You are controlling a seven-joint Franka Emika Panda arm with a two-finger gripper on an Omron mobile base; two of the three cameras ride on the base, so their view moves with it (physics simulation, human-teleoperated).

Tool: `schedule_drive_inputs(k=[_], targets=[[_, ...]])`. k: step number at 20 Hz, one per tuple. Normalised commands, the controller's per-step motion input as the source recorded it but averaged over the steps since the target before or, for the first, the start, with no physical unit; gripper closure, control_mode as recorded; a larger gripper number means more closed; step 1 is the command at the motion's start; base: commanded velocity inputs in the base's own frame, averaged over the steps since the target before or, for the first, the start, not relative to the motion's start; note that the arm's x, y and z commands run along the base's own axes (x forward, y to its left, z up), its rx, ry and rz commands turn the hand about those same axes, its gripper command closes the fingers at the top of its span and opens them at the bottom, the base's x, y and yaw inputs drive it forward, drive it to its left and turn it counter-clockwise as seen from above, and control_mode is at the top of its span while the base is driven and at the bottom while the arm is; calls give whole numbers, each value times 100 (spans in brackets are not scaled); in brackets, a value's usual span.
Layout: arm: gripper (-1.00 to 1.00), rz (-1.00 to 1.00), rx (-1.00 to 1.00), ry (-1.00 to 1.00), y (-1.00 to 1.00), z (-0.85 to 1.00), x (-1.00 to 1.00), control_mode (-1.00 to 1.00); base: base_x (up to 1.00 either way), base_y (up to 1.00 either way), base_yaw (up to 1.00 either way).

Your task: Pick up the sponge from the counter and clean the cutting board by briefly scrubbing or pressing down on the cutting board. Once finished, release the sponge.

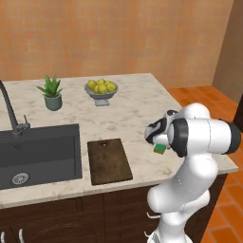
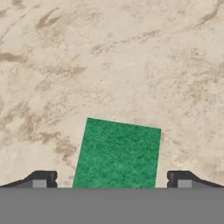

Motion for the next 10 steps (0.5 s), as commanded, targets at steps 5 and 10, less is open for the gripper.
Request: schedule_drive_inputs(k=[5, 10], targets=[[-100, 0, 0, 1, -7, -23, 26, -100, 0, 0, 0], [-100, 0, 0, 1, 0, -26, 24, -100, 0, 0, 0]])
